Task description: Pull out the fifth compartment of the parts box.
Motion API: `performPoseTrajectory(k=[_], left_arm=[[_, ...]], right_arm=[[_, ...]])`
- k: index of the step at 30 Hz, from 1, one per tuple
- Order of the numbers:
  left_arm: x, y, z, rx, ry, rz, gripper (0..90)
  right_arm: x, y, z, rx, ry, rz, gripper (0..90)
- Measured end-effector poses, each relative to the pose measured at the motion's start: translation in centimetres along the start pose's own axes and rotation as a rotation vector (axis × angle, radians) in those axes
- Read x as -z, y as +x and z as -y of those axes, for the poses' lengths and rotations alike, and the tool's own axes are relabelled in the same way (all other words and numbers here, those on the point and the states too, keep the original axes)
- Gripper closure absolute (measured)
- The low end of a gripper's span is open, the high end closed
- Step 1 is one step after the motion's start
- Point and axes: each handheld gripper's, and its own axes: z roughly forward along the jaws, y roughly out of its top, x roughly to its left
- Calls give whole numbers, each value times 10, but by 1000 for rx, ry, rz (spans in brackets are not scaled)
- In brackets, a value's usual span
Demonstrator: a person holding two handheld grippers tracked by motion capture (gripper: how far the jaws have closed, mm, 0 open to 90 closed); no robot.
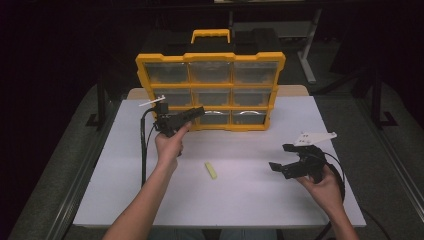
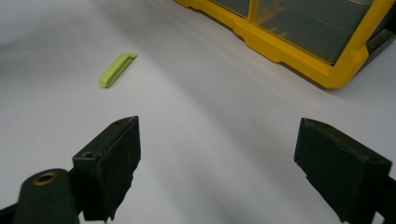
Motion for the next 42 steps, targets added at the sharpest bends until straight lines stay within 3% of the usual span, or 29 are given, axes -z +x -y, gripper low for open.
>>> performPoseTrajectory(k=[13,22,27,33,42], left_arm=[[-24,0,-9,81,-85,-15,512],[-40,-2,-12,106,-106,-13,614],[-45,3,-11,143,-123,3,663],[-47,5,-11,153,-143,26,711],[-48,2,-14,147,-149,20,762]], right_arm=[[0,1,-1,-1,-1,-7,136],[1,0,0,-3,-9,-11,136],[1,-1,0,-2,-13,-14,136],[2,-1,0,-1,-14,-14,136],[1,0,0,7,-13,-15,136]])
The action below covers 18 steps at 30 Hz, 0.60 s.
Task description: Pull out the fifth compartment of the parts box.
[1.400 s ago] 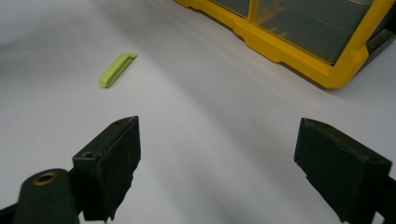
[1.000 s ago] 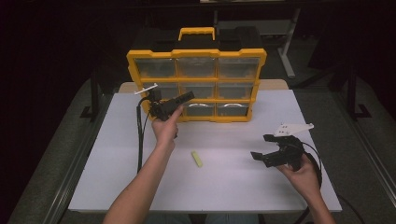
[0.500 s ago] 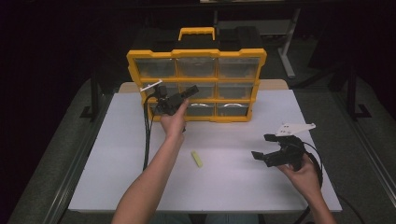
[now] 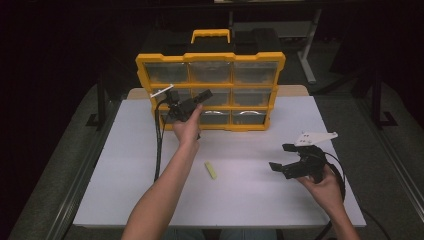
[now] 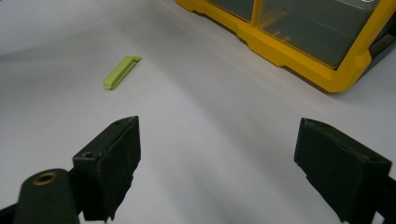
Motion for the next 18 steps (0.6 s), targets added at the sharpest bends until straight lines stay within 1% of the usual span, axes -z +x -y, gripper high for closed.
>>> performPoseTrajectory(k=[4,9,10,12,18], left_arm=[[0,0,0,10,0,6,764],[1,0,0,9,2,8,775],[1,-1,1,13,1,11,775],[3,0,1,15,1,13,779],[7,-1,2,23,2,20,783]], right_arm=[[0,0,0,-1,-1,1,137],[1,0,0,-2,-2,0,137],[1,0,0,-1,-1,1,137],[1,0,0,-6,0,0,136],[1,1,0,0,0,1,137]])
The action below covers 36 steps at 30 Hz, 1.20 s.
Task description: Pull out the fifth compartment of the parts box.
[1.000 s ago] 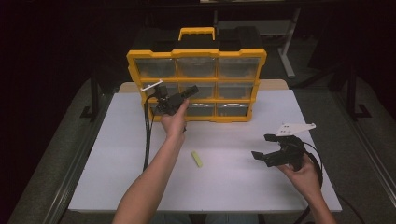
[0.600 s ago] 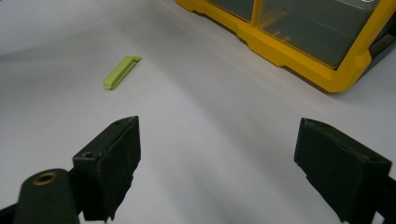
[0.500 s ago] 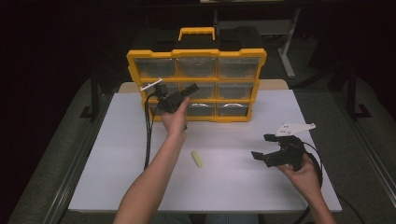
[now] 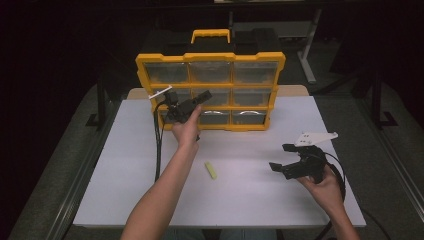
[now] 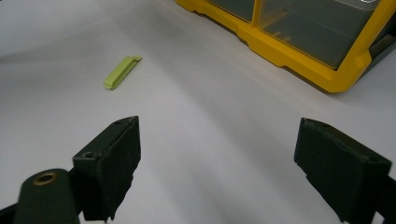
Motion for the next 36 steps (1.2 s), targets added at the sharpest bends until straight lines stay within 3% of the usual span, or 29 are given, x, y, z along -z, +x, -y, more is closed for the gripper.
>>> performPoseTrajectory(k=[20,36], left_arm=[[13,-5,7,7,14,25,783],[29,-15,18,-12,44,54,781]], right_arm=[[-1,1,0,1,7,2,137],[-3,3,-1,-1,17,4,136]])
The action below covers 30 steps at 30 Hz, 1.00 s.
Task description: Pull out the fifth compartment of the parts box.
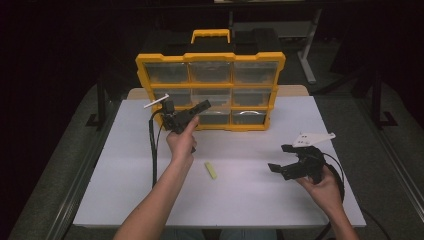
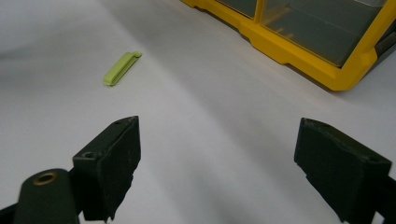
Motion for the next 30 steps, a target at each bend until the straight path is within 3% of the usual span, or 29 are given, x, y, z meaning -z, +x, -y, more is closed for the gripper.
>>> performPoseTrajectory(k=[9,12,14,21,22,30], left_arm=[[5,-3,2,-18,4,-3,781],[6,-4,2,-48,10,-10,784],[6,-5,2,-99,23,-34,782],[9,-12,6,-233,98,-90,647],[10,-13,7,-269,116,-96,617],[21,-23,5,-502,251,-85,430]], right_arm=[[-1,1,0,4,7,1,136],[-2,1,0,8,7,1,137],[-2,1,0,7,9,1,137],[-2,2,0,6,11,0,136],[-2,2,0,6,10,0,136],[-1,2,0,6,9,-1,137]])
